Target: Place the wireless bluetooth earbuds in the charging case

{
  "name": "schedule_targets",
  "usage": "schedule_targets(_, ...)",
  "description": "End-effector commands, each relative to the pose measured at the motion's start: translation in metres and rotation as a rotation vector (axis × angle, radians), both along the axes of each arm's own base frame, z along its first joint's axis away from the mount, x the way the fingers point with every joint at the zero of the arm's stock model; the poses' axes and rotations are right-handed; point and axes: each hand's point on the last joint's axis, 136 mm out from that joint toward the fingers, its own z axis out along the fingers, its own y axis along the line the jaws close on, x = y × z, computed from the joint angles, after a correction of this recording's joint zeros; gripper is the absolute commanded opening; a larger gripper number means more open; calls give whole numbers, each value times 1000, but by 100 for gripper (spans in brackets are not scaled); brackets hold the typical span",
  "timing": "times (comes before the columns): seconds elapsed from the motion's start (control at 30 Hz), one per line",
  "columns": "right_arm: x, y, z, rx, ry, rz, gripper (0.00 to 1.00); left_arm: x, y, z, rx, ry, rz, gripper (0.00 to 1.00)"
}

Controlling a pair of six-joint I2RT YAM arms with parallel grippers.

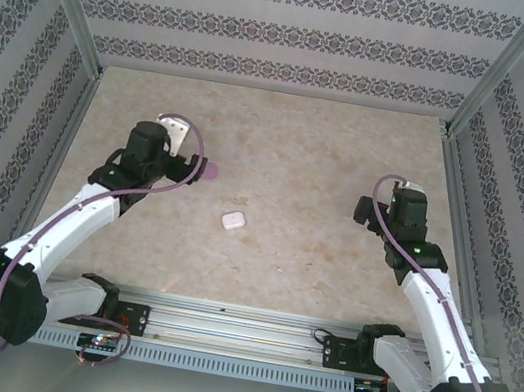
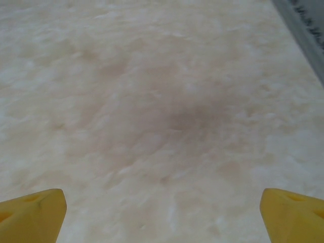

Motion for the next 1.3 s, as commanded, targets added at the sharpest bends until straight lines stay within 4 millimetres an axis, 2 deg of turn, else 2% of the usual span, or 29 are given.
schedule_targets(0.0,6,-27,-1,-73,-112,-93,98,15,24,11,68,-195,49,100)
schedule_targets(0.17,6,-28,-14,-104,-228,-55,98,15,57,-32,37,-191,194,100)
schedule_targets(0.37,0,-32,-33,-143,-252,-42,98,9,75,-71,29,-166,254,100)
schedule_targets(0.47,3,-34,-42,-135,-247,-40,98,8,76,-85,-1,-171,255,100)
schedule_targets(0.57,7,-33,-46,-127,-238,-26,98,9,73,-91,-10,-202,231,100)
schedule_targets(0.73,22,-31,-41,-128,-289,-2,98,16,71,-90,-3,-261,201,100)
schedule_targets(0.87,36,-33,-38,-125,-326,2,98,18,72,-107,-22,-284,194,100)
schedule_targets(0.97,46,-33,-34,-111,-366,5,98,17,73,-106,-26,-343,201,100)
schedule_targets(1.13,67,-30,-33,-56,-413,9,98,28,72,-114,-19,-255,196,100)
schedule_targets(1.23,82,-23,-44,-64,-401,56,98,36,82,-119,-53,-196,225,100)
schedule_targets(1.27,88,-16,-42,-74,-393,91,98,37,85,-121,-60,-182,242,100)
